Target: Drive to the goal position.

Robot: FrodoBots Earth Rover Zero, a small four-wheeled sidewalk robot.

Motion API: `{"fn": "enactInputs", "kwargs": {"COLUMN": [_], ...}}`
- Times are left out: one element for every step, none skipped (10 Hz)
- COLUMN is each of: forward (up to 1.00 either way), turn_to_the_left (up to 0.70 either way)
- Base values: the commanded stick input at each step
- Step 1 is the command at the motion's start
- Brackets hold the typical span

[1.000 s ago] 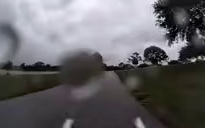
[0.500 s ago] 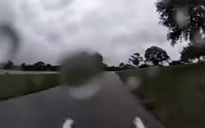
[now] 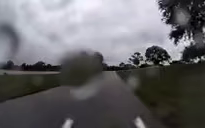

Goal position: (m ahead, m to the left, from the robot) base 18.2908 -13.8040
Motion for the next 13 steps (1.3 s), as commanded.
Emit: {"fn": "enactInputs", "kwargs": {"forward": [1.00,1.00,1.00,1.00,1.00,1.00,1.00,1.00,1.00,1.00,1.00,1.00,1.00], "turn_to_the_left": [0.00,0.00,0.00,0.00,0.00,0.00,0.00,0.00,0.00,0.00,0.00,0.00,0.00]}}
